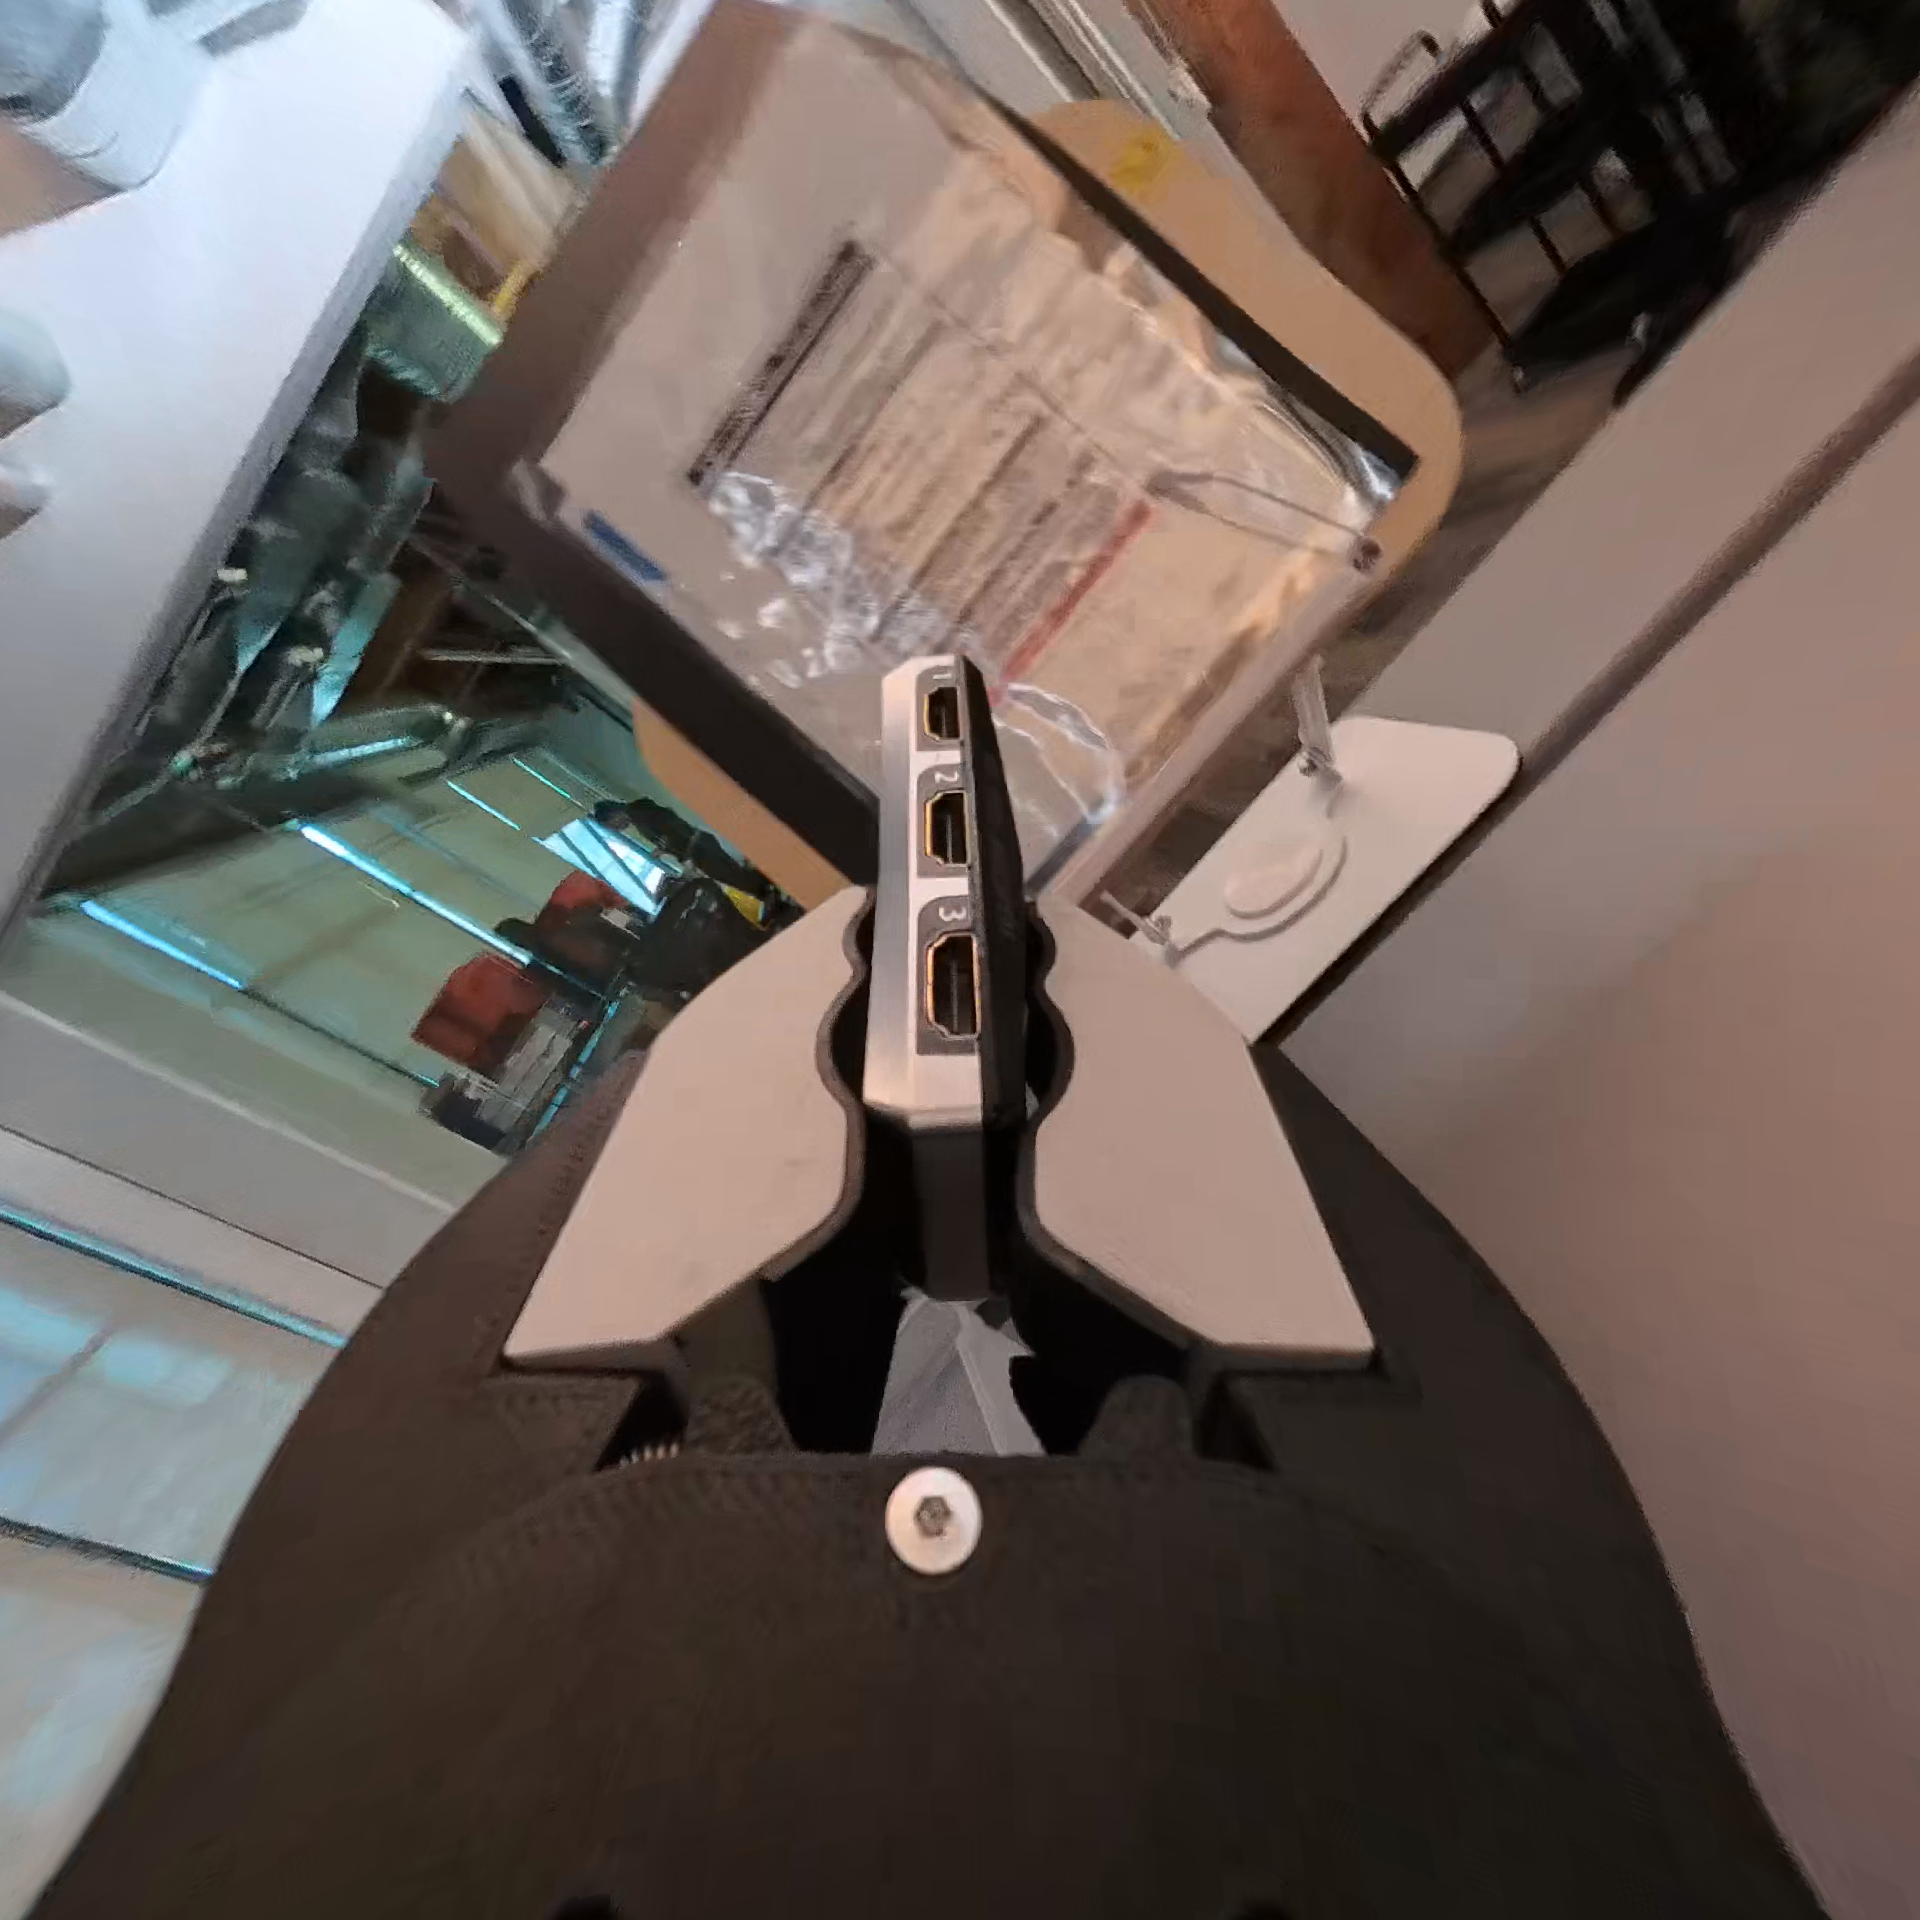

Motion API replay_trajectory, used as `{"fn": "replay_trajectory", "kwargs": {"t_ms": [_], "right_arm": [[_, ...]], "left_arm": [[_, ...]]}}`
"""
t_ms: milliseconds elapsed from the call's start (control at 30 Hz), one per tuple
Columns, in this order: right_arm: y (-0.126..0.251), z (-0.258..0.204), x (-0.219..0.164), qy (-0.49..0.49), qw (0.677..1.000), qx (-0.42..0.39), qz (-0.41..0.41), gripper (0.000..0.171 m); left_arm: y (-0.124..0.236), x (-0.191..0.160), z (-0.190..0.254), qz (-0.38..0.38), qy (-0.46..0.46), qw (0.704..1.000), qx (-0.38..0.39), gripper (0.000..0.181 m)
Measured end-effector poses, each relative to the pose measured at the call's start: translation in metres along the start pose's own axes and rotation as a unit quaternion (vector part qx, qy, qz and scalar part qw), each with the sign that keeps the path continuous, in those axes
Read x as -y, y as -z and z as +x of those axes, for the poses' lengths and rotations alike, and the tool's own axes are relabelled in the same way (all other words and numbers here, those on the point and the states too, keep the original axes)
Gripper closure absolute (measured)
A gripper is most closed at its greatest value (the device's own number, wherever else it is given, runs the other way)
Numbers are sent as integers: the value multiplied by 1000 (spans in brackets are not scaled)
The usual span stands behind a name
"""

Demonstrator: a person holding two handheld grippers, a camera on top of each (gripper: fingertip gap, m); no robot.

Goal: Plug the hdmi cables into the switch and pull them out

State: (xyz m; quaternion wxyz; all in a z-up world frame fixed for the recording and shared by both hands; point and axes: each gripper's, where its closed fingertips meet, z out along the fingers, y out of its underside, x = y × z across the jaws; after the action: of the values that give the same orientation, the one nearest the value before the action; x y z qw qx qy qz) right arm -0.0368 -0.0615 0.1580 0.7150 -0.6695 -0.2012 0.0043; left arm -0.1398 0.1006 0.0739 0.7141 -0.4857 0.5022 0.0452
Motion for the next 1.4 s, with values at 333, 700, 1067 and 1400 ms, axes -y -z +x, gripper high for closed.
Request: {"fn": "replay_trajectory", "kwargs": {"t_ms": [333, 700, 1067, 1400], "right_arm": [[35, 45, -26, -31, 995, 8, -99, 149], [123, 101, -182, -292, 889, 74, -344, 149], [137, 95, -265, -337, 808, 127, -467, 139], [187, 98, -211, -277, 831, 24, -482, 124]], "left_arm": [[21, 51, 10, 77, 34, 996, -39, 156], [27, 68, 26, 95, 50, 991, -83, 156], [27, 74, 47, 95, 28, 990, -101, 156], [32, 79, 57, 107, 6, 987, -121, 156]]}}
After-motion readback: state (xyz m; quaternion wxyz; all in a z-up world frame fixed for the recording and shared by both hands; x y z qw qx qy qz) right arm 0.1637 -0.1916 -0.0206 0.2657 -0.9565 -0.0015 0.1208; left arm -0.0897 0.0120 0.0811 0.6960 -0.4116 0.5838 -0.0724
